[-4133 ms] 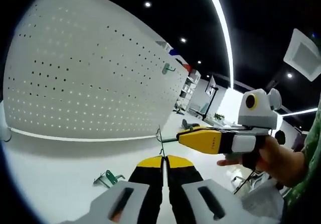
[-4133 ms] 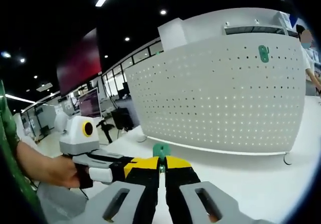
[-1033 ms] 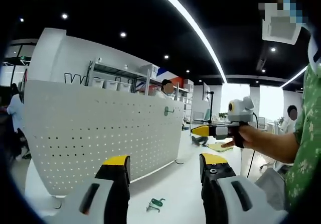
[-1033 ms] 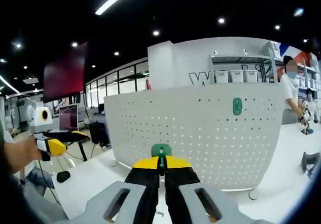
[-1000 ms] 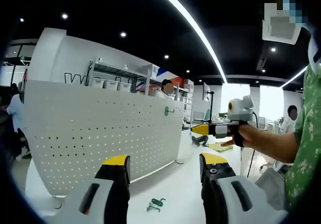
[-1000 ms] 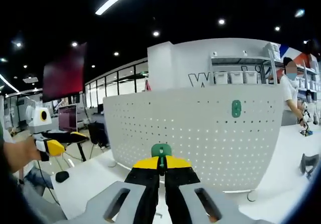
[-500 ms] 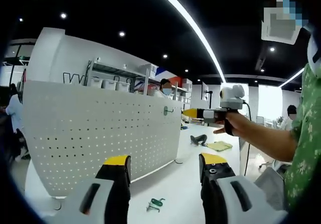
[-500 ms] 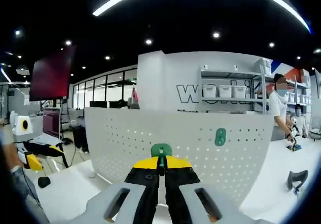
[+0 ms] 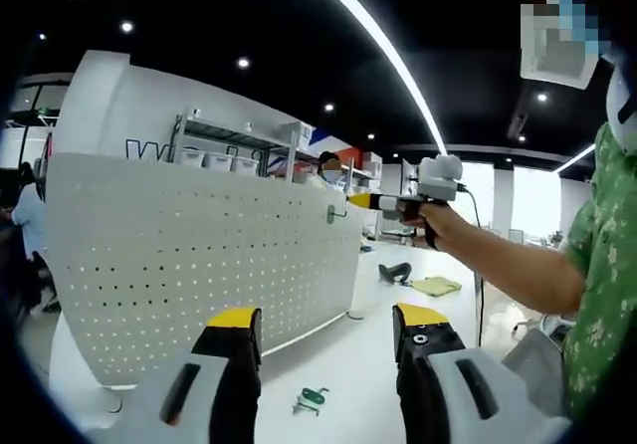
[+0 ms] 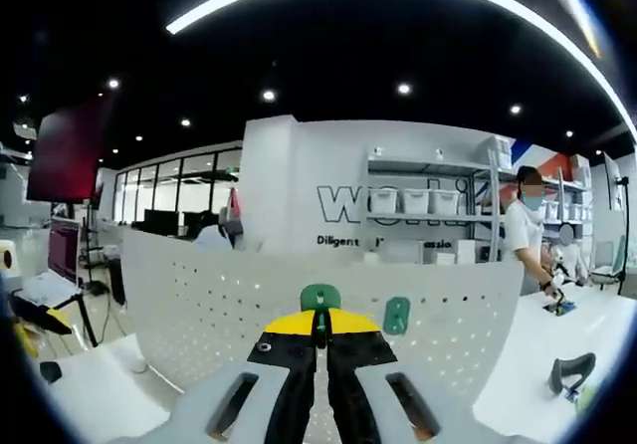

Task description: Insert the hook assembly into the mounting plate slot until the hook locks in place.

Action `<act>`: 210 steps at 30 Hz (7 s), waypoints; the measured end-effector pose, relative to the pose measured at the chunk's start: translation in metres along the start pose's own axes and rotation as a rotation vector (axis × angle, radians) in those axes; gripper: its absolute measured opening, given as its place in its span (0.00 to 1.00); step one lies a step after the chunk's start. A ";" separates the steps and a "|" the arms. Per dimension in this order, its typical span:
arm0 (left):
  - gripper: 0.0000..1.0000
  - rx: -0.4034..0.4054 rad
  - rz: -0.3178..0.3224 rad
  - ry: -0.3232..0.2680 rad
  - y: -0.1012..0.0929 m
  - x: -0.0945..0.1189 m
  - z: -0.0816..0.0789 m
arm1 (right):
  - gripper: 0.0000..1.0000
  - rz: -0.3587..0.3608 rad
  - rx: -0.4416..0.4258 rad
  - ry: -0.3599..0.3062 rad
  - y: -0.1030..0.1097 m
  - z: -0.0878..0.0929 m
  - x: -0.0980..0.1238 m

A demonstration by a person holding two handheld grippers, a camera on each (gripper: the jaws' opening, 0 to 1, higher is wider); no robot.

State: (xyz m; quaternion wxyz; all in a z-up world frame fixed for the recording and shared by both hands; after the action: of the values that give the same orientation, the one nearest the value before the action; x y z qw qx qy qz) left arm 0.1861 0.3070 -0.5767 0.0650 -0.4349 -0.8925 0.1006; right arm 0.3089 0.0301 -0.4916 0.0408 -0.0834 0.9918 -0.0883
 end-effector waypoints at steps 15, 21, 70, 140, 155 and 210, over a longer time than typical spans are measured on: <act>0.53 0.025 -0.021 0.006 0.008 0.001 0.005 | 0.01 0.036 -0.007 -0.011 -0.007 0.003 -0.036; 0.53 0.029 -0.029 0.006 0.010 0.002 0.006 | 0.01 0.051 -0.014 -0.007 -0.014 0.008 -0.046; 0.48 0.053 -0.029 0.022 0.015 0.001 0.013 | 0.01 0.059 -0.042 0.023 -0.020 0.026 -0.063; 0.46 0.058 -0.028 0.031 0.017 0.002 0.016 | 0.07 0.026 0.010 0.087 -0.014 0.047 -0.067; 0.46 0.055 -0.027 0.030 0.014 0.003 0.015 | 0.12 0.013 0.017 0.121 -0.014 0.060 -0.064; 0.47 0.034 -0.015 0.043 -0.001 0.001 0.017 | 0.41 -0.101 -0.027 0.170 0.016 0.110 0.013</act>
State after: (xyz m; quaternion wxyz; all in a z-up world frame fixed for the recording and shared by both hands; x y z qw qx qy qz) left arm 0.1810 0.3049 -0.5930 0.0923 -0.4290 -0.8923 0.1059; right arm 0.3045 0.0252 -0.6038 -0.0489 -0.1261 0.9873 -0.0838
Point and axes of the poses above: the point that each gripper's makers call its tool centre point, and the gripper's own axes: x roughly backward along the fingers, y roughly to its left, z roughly out of its underside, the point moved 3 cm from there along x, roughly backward along the fingers, and after that the axes turned 6 degrees about x, right-handed, at the moved point
